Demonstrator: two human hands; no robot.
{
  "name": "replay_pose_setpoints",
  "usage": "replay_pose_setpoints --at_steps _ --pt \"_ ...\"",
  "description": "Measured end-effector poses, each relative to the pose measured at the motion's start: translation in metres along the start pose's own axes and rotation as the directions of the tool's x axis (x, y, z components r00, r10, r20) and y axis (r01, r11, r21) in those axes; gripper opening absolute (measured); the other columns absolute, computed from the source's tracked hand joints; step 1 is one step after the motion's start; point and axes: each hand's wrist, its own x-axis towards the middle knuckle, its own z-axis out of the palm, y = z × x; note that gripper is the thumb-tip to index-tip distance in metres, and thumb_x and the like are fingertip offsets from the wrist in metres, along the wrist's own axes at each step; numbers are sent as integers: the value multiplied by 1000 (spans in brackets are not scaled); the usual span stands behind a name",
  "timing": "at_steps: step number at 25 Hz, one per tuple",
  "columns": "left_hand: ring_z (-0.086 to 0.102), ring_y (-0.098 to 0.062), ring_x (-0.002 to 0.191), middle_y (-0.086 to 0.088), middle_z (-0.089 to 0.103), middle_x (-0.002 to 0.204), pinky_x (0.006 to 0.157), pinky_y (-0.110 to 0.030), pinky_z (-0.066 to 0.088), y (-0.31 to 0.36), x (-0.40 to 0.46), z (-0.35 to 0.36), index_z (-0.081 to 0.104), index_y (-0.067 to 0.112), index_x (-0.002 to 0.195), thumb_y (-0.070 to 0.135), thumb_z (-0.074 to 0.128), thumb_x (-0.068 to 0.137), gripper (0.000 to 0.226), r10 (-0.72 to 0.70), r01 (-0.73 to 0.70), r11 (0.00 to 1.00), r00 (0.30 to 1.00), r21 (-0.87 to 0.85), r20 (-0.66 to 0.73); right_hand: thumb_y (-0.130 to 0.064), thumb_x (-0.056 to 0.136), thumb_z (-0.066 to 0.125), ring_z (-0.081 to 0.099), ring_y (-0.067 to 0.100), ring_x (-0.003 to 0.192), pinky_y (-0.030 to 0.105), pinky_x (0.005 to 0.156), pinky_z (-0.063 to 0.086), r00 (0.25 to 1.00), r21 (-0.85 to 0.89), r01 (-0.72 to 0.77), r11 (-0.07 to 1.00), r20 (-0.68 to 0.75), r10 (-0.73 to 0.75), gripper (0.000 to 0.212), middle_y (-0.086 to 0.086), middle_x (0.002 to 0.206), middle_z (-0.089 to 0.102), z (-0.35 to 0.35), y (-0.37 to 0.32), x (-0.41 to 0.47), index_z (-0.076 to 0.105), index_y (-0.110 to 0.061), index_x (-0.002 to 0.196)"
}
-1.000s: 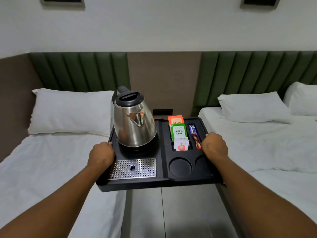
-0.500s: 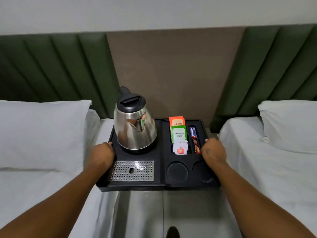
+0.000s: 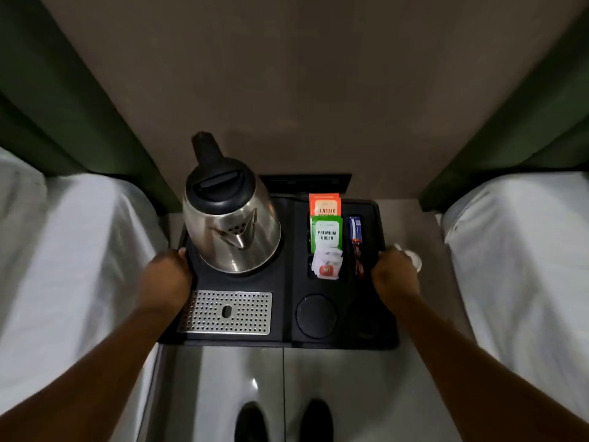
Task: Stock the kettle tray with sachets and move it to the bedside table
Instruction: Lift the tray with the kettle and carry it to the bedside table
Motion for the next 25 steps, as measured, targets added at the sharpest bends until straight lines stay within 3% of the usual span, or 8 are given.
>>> replay_pose_setpoints --at_steps 4,8,16,20,25 --pt "62 -48 75 -29 64 81 66 -44 46 -25 19 88 58 -3 81 25 38 102 40 -29 28 998 999 50 16 2 93 46 64 38 97 31 68 43 996 -25 -64 998 58 65 19 24 104 67 71 17 49 62 11 100" --pt "60 -47 75 -29 63 82 64 -42 40 -38 23 131 57 -3 79 20 38 102 37 -69 69 998 998 13 0 3 90 50 64 41 97 39 76 49 997 -74 -55 996 40 58 19 28 103 67 108 18 72 64 12 98" --pt "57 -40 69 -27 63 80 63 -41 41 -56 39 165 56 0 78 27 33 102 43 -82 81 996 996 -32 -24 3 89 51 66 41 96 37 70 47 1000 -173 20 985 21 -16 16 27 102 68 128 -2 103 64 7 99" --pt "59 -44 74 -30 63 84 64 -42 40 -62 48 177 59 -4 82 27 31 102 46 -65 64 998 998 -11 -26 1 90 53 63 40 99 44 77 52 1000 -180 3 984 4 -2 16 27 105 66 140 5 107 63 5 100" --pt "58 -43 72 -30 63 82 62 -40 39 -61 50 184 58 -3 81 29 31 103 47 -40 40 999 999 -22 -9 -2 92 53 64 38 100 42 80 51 999 -145 -24 989 28 28 16 26 108 66 145 11 109 64 5 103"
